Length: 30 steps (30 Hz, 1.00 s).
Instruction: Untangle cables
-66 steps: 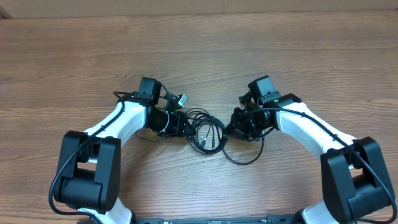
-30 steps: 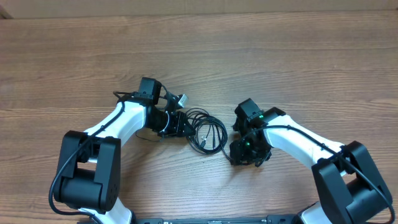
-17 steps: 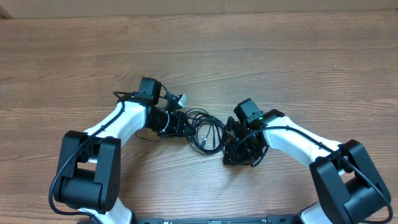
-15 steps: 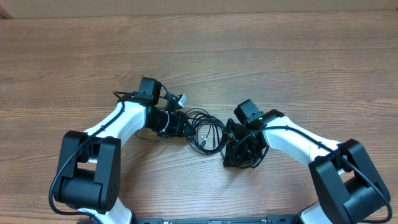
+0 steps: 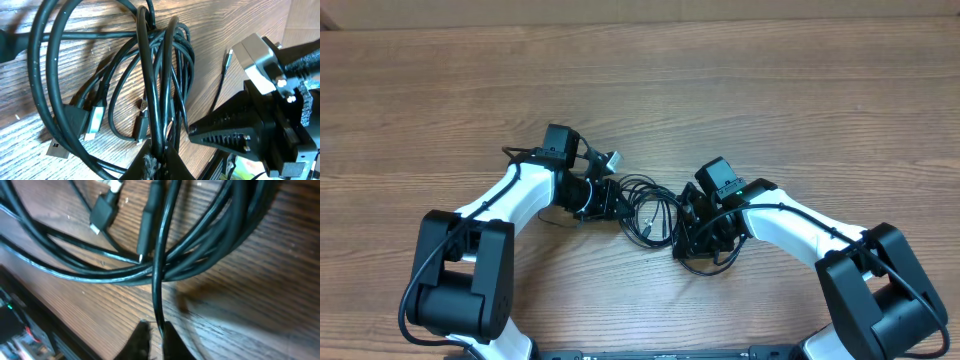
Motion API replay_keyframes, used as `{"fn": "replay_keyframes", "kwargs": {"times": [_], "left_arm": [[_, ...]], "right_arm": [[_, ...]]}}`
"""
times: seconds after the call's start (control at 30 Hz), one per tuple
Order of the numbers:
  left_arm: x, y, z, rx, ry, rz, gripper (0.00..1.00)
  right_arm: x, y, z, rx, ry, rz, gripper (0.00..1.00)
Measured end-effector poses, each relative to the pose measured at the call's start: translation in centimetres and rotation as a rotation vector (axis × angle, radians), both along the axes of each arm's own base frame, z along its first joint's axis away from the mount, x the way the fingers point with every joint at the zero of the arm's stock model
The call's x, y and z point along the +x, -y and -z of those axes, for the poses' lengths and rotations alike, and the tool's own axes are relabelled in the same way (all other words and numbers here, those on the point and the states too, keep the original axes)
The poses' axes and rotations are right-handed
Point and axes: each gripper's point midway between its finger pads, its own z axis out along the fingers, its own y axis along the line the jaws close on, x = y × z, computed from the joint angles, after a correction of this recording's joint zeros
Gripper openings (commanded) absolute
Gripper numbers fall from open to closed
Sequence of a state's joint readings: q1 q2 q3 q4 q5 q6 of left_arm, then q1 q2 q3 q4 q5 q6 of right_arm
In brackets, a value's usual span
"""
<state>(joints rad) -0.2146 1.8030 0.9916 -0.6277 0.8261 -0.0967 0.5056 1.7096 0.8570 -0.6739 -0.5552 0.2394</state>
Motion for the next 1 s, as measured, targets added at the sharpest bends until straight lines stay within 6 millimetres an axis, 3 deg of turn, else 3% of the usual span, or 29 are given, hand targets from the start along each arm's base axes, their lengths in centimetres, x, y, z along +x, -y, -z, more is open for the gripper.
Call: {"fn": "replay_keyframes", "kwargs": {"times": [0.27, 0.47, 0.53, 0.6, 0.87, 1.0], "left_arm": [[0.0, 0.0, 0.0, 0.0, 0.0, 0.0, 0.08], [0.0, 0.0, 0.0, 0.0, 0.0, 0.0, 0.08], [0.0, 0.0, 0.0, 0.0, 0.0, 0.0, 0.08], [0.0, 0.0, 0.0, 0.0, 0.0, 0.0, 0.08], [0.0, 0.0, 0.0, 0.0, 0.0, 0.0, 0.08], [0.0, 0.0, 0.0, 0.0, 0.0, 0.0, 0.08]], "right_arm": [[-0.5, 0.1, 0.0, -0.003, -0.032, 0.011, 0.17], [-2.0, 1.1, 1.2, -0.037, -0.071, 0.016, 0.2], [-2.2, 1.2, 1.3, -0.038, -0.075, 0.016, 0.13], [-2.0, 1.2, 1.3, -0.041, -0.065, 0.014, 0.04], [-1.5, 0.8, 0.9, -0.033, -0.071, 0.04, 0.04], [1.2, -1.3, -1.6, 0.045, -0.009, 0.041, 0.04]]}}
